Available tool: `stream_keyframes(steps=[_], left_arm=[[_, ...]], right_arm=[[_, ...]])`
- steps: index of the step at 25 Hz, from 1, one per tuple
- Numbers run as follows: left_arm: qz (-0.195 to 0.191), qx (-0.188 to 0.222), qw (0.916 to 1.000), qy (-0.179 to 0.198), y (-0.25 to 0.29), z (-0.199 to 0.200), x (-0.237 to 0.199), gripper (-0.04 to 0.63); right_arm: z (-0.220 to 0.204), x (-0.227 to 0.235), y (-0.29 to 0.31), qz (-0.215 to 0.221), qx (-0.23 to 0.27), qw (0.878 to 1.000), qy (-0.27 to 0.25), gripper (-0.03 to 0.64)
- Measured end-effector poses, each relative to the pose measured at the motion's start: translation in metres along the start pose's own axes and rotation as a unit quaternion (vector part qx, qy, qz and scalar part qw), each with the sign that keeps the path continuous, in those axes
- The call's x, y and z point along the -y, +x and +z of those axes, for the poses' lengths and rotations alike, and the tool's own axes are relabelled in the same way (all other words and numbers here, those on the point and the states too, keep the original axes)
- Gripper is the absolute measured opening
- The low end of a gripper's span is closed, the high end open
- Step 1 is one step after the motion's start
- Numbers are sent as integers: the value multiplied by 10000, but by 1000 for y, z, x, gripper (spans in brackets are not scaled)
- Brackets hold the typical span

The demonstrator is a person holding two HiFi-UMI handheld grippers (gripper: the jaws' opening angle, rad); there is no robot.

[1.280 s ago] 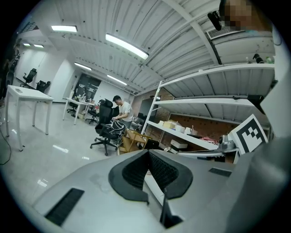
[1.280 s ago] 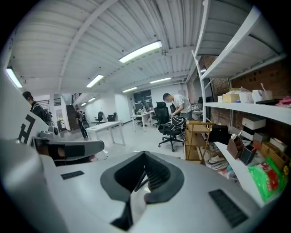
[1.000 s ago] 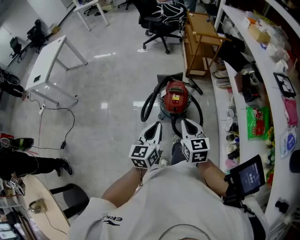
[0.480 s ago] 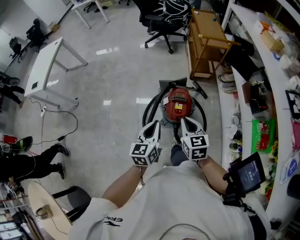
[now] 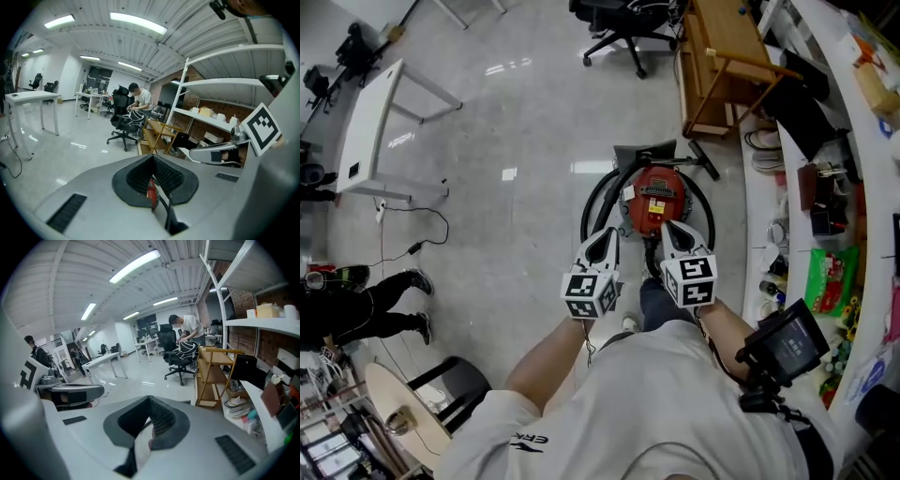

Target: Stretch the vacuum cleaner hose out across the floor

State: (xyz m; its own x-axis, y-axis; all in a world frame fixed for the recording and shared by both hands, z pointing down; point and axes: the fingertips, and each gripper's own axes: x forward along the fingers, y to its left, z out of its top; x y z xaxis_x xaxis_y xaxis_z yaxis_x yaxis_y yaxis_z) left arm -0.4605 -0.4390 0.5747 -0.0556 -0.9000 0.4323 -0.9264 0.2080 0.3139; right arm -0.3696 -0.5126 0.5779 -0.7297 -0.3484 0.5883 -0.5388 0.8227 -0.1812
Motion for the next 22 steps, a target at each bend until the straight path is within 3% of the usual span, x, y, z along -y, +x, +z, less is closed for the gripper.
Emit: stream_keyframes(steps=[13, 22], left_arm=[[329, -638, 9974, 3, 101, -38, -43, 2], [501, -1081, 9927, 160, 157, -82, -83, 3]], right_arm=[[-33, 48, 102, 165, -636, 9975, 255, 2], [-65, 66, 172, 311, -973, 9947, 117, 2]])
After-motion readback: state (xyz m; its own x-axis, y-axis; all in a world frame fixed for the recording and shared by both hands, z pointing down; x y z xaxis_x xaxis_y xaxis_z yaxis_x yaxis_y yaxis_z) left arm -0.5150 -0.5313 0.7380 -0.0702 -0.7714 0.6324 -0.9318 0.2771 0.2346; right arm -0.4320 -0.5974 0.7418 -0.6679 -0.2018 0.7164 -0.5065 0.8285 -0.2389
